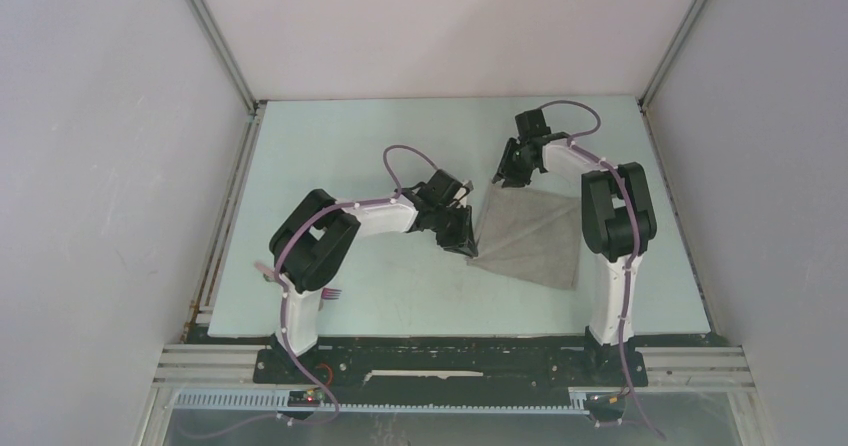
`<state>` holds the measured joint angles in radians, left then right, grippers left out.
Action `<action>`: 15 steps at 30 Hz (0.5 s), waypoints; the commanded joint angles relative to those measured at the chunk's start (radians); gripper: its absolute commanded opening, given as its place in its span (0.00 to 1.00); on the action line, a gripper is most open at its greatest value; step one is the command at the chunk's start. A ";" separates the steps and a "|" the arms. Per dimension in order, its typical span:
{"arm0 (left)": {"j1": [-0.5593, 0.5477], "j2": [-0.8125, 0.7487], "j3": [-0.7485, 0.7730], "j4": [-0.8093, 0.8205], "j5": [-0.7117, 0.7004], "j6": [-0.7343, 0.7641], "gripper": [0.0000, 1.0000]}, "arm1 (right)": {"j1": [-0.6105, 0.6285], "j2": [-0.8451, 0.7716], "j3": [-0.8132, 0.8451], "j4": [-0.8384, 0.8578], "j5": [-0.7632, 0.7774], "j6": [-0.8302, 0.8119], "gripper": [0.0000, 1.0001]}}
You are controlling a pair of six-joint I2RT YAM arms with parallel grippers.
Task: Fold the napkin into a case and place the utensils inside
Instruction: Smooth out the upper triangle-folded napkin at the center of the board.
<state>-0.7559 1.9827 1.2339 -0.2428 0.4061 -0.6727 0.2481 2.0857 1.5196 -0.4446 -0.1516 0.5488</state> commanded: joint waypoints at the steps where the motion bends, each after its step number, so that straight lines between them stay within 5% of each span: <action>1: 0.005 -0.006 -0.018 0.051 -0.007 0.004 0.26 | 0.019 0.021 0.045 -0.022 0.038 0.010 0.39; 15: 0.006 -0.013 -0.042 0.063 -0.011 0.002 0.23 | 0.054 0.050 0.064 -0.049 0.105 0.014 0.35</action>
<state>-0.7540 1.9827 1.2060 -0.1905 0.4042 -0.6735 0.2855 2.1178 1.5501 -0.4831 -0.0837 0.5491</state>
